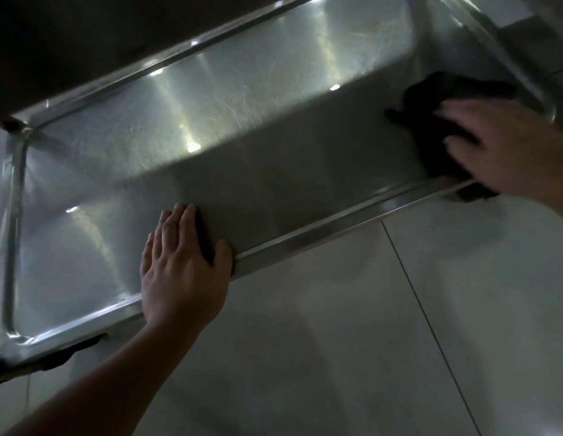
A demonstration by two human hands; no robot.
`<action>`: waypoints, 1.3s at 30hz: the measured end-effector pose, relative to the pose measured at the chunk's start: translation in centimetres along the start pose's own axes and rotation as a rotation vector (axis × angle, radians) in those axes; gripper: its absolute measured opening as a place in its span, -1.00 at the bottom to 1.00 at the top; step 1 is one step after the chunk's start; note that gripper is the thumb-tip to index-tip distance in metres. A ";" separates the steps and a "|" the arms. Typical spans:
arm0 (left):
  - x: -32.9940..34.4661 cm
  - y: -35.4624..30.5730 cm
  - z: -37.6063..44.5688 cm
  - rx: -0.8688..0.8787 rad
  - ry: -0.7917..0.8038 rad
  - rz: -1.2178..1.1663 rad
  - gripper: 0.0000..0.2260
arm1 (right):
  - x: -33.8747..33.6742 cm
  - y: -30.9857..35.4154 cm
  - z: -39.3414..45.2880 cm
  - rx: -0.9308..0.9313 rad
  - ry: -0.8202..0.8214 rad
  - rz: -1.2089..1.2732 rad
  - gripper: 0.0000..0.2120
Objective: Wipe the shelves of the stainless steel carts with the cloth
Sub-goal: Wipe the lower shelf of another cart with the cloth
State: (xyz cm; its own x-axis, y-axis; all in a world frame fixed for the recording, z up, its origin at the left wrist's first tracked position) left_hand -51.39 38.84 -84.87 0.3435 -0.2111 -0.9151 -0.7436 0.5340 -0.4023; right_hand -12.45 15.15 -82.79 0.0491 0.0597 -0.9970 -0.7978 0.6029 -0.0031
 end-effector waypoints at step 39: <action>-2.7 3.5 0.5 0.040 0.053 -0.235 -0.60 | 0.6 22.7 10.0 -0.119 0.011 0.021 -0.38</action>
State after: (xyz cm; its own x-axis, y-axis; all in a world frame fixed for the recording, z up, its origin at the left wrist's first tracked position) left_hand -54.61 41.66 -83.78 0.4729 -0.3751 -0.7973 -0.6234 0.4970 -0.6036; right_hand -24.51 36.86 -82.66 0.0253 0.0627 -0.9977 -0.8642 0.5031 0.0097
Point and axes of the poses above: each hand's wrist, its own z-axis towards the middle knuckle, its own x-axis out of the palm, y = z × x, the point moved 9 cm from there along z, towards the middle knuckle, and after that the axes turned 13 degrees about -z, right-handed, at the moved point
